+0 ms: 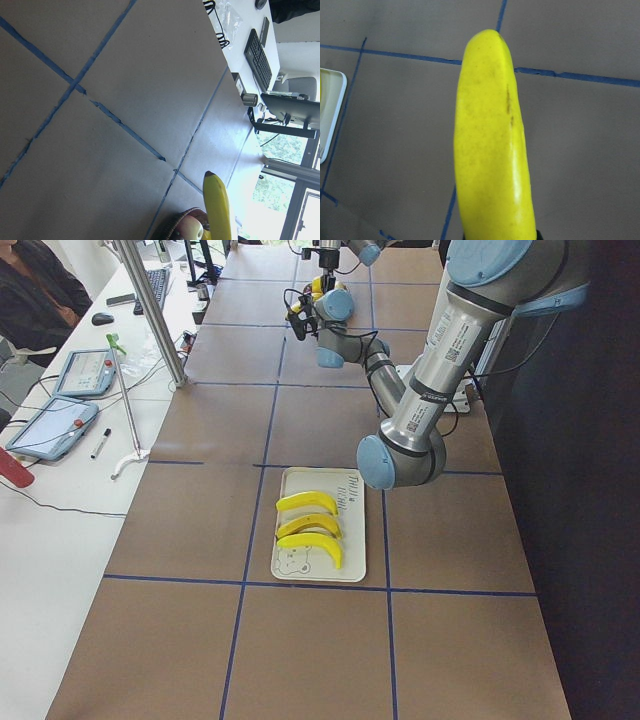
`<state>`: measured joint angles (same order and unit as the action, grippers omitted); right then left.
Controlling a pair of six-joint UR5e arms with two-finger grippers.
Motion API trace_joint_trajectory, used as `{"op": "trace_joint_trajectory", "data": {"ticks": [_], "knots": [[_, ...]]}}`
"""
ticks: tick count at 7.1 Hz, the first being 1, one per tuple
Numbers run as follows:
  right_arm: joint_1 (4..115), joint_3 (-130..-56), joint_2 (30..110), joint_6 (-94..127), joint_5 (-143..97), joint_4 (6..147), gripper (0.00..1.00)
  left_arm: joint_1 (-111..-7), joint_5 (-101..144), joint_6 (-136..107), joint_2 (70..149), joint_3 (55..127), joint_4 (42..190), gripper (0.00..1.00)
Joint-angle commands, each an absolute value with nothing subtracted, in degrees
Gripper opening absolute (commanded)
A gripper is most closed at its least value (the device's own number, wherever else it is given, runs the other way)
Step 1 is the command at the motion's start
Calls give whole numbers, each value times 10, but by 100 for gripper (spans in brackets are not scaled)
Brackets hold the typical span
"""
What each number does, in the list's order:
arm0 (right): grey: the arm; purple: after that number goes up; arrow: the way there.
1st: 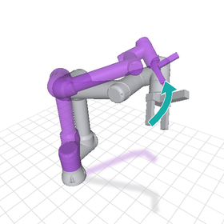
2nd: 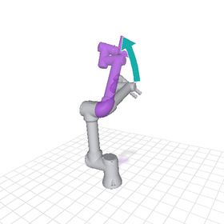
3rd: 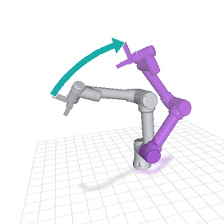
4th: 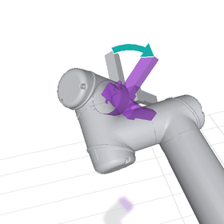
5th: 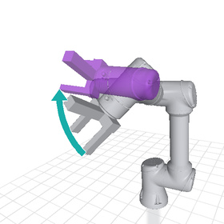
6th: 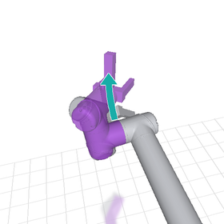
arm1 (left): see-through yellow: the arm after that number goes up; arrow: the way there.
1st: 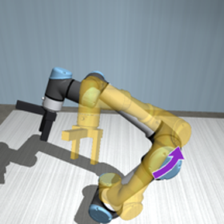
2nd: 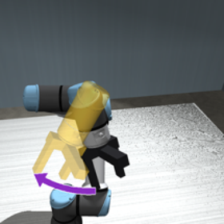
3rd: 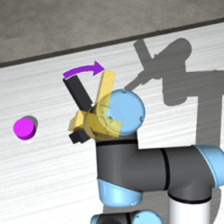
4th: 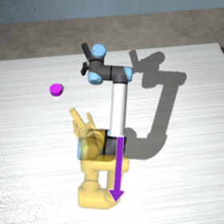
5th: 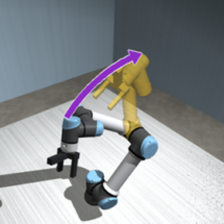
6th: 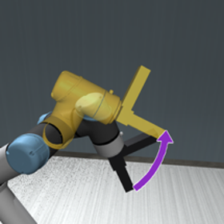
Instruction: Transfer all bananas from basket to plate
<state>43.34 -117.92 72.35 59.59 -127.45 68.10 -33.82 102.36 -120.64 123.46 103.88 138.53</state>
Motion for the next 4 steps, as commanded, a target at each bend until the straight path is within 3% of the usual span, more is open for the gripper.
{"op": "trace_joint_trajectory", "data": {"ticks": [1, 4], "knots": [[423, -1187, 683, 625, -1272, 710, 0, -330, 1013, -1214, 1244, 1033, 1388, 100], [355, -1213, 669, 667, -1195, 711, 0, -328, 1013, -1215, 1273, 999, 1388, 100]]}}
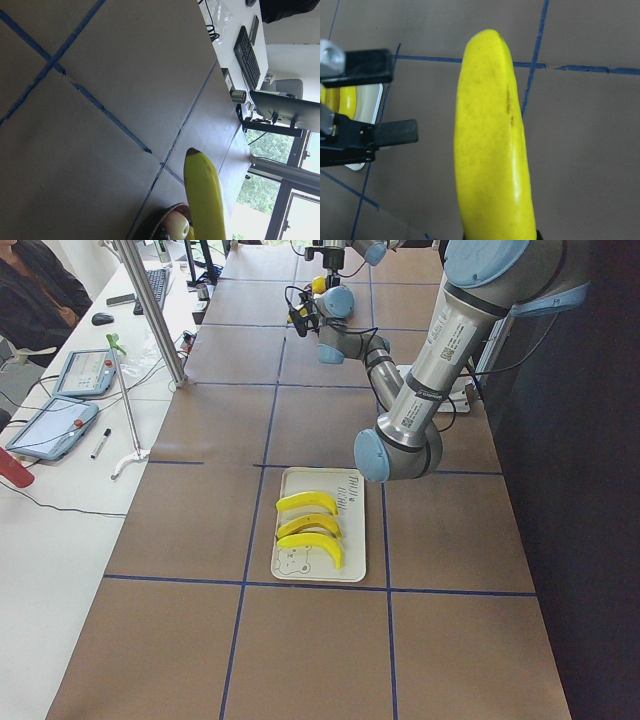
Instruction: Transfer all bananas from basket to plate
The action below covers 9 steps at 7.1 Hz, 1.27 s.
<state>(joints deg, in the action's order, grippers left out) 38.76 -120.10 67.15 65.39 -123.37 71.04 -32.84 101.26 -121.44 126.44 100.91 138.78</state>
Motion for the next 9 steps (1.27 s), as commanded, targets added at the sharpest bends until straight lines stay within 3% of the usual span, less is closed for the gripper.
{"op": "trace_joint_trajectory", "data": {"ticks": [1, 9], "knots": [[350, -1215, 672, 667, -1190, 712, 0, -328, 1013, -1215, 1274, 999, 1390, 100], [330, -1222, 669, 667, -1169, 713, 0, -310, 1012, -1231, 1283, 990, 1390, 100]]}}
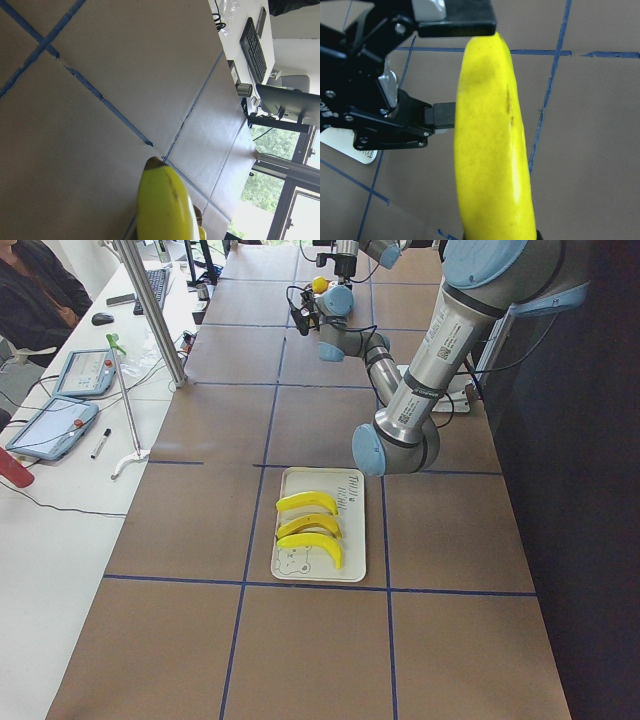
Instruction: Transfer all bananas from basket to plate
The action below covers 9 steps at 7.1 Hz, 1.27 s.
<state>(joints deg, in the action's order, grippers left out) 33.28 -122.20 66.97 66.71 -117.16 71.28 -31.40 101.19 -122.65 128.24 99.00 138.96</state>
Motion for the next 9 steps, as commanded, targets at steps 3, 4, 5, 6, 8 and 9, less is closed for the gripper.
{"op": "trace_joint_trajectory", "data": {"ticks": [3, 4, 5, 6, 8, 9], "knots": [[332, -1223, 669, 667, -1171, 713, 0, -310, 1012, -1232, 1281, 990, 1388, 28], [332, -1223, 670, 667, -1172, 713, 0, -310, 1012, -1233, 1281, 990, 1387, 16], [333, -1223, 669, 667, -1172, 713, 15, -311, 1013, -1237, 1281, 990, 1387, 5], [332, -1223, 670, 667, -1170, 712, 99, -311, 1013, -1243, 1281, 990, 1387, 2], [333, -1231, 672, 667, -1172, 713, 100, -312, 1013, -1243, 1281, 990, 1387, 0], [334, -1230, 673, 667, -1172, 713, 100, -312, 1014, -1243, 1281, 990, 1387, 0]]}}
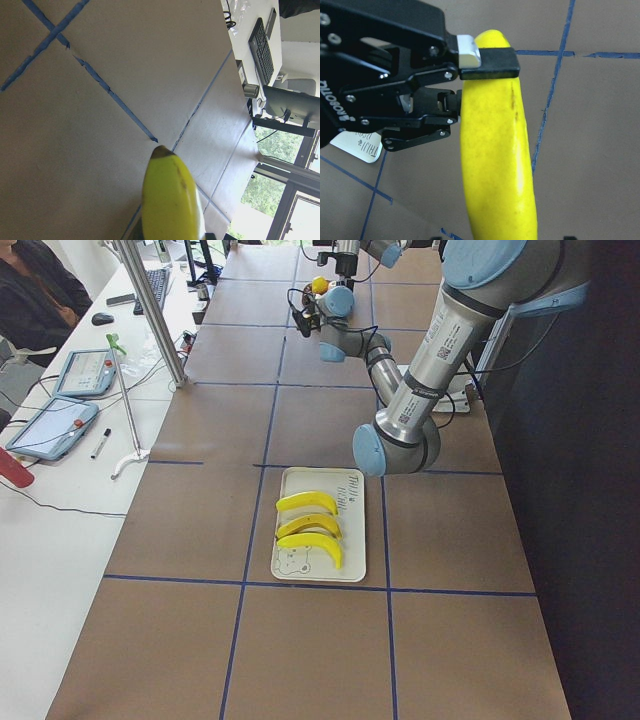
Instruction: Transfer all bananas from basket to plate
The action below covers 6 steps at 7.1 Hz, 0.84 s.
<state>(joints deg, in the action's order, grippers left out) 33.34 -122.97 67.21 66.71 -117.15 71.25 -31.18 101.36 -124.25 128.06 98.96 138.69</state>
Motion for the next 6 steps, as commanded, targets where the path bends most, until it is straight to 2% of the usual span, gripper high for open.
{"op": "trace_joint_trajectory", "data": {"ticks": [1, 3, 5, 6], "knots": [[336, -1236, 674, 667, -1175, 714, 100, -314, 1015, -1241, 1280, 990, 1386, 0], [343, -1277, 677, 667, -1179, 790, 100, -345, 1078, -1197, 1274, 992, 1342, 0], [359, -1288, 679, 665, -1178, 844, 100, -381, 1135, -1103, 1269, 1013, 1183, 0], [367, -1289, 685, 660, -1177, 859, 100, -385, 1136, -1056, 1245, 1053, 1112, 0]]}}
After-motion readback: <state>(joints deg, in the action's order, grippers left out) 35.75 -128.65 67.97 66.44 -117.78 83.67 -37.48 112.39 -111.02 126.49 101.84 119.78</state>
